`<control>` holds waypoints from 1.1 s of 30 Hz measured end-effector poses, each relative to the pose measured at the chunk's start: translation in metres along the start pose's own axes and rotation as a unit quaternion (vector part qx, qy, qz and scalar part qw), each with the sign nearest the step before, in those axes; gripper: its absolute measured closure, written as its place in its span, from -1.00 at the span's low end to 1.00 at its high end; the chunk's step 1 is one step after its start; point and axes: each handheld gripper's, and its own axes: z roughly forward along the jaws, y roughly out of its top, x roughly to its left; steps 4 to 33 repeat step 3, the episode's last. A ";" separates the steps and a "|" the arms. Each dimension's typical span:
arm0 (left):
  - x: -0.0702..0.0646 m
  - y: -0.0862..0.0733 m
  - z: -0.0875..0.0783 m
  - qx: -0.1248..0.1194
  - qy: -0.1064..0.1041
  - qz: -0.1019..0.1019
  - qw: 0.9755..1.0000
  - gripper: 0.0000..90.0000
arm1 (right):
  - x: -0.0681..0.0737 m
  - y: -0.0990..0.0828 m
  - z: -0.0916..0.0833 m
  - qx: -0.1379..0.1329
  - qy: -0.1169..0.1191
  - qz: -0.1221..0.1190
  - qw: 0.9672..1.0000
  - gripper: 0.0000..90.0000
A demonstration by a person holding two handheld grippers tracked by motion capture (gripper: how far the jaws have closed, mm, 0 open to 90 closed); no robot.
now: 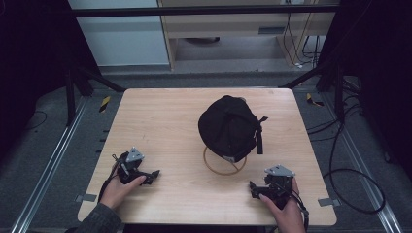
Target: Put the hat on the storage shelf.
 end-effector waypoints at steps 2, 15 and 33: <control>0.000 0.000 0.000 0.000 -0.002 0.000 1.000 -0.98 | 0.000 0.000 0.000 0.000 0.000 0.000 1.000 -0.99; 0.000 0.000 0.000 0.000 -0.002 0.000 1.000 -0.99 | 0.000 0.000 0.000 0.000 0.000 0.000 1.000 -0.99; 0.000 0.000 0.000 0.000 -0.002 0.000 1.000 -0.99 | 0.000 0.000 0.000 0.000 0.000 0.000 1.000 -0.99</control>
